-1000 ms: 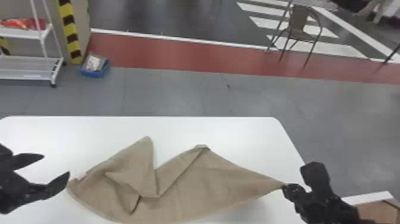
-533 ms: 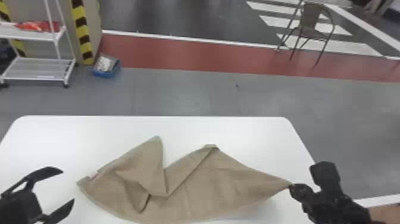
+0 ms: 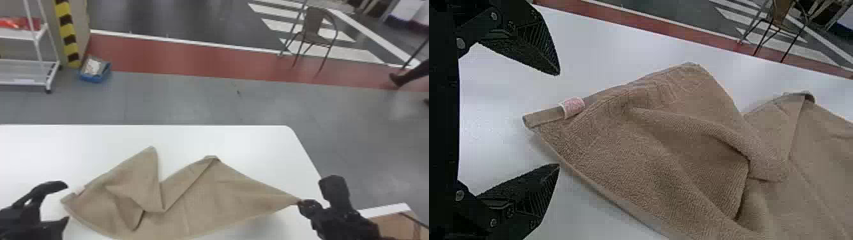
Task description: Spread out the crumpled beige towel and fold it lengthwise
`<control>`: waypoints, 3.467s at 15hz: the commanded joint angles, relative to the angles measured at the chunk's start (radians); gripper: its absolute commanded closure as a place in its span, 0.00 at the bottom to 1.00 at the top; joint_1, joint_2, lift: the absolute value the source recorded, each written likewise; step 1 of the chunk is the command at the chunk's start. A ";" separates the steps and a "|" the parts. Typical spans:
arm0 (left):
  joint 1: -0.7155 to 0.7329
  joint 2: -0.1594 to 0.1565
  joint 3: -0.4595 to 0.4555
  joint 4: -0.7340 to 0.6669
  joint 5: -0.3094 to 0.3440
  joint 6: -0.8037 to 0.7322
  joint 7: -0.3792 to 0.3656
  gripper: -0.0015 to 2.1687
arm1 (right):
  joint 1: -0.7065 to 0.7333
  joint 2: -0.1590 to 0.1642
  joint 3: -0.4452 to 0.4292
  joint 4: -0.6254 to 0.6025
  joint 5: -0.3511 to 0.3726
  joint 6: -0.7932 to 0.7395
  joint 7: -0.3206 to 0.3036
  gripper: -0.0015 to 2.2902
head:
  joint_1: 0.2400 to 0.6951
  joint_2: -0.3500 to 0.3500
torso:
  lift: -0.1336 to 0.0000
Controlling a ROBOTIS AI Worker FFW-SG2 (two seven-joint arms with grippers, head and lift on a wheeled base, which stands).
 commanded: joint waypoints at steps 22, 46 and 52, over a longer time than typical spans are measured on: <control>0.005 0.053 -0.097 -0.117 -0.119 0.058 -0.120 0.15 | -0.013 0.001 -0.041 0.003 -0.044 0.027 -0.002 0.87 | 1.00 0.01 | 1.00; -0.058 0.048 -0.126 -0.100 -0.186 0.104 -0.179 0.99 | -0.077 0.001 -0.086 0.063 -0.079 0.011 0.001 0.87 | 1.00 0.01 | 1.00; -0.047 0.068 0.140 -0.336 0.065 0.104 -0.389 0.99 | -0.133 0.001 -0.136 -0.046 -0.163 0.076 0.014 0.87 | 1.00 0.10 | 1.00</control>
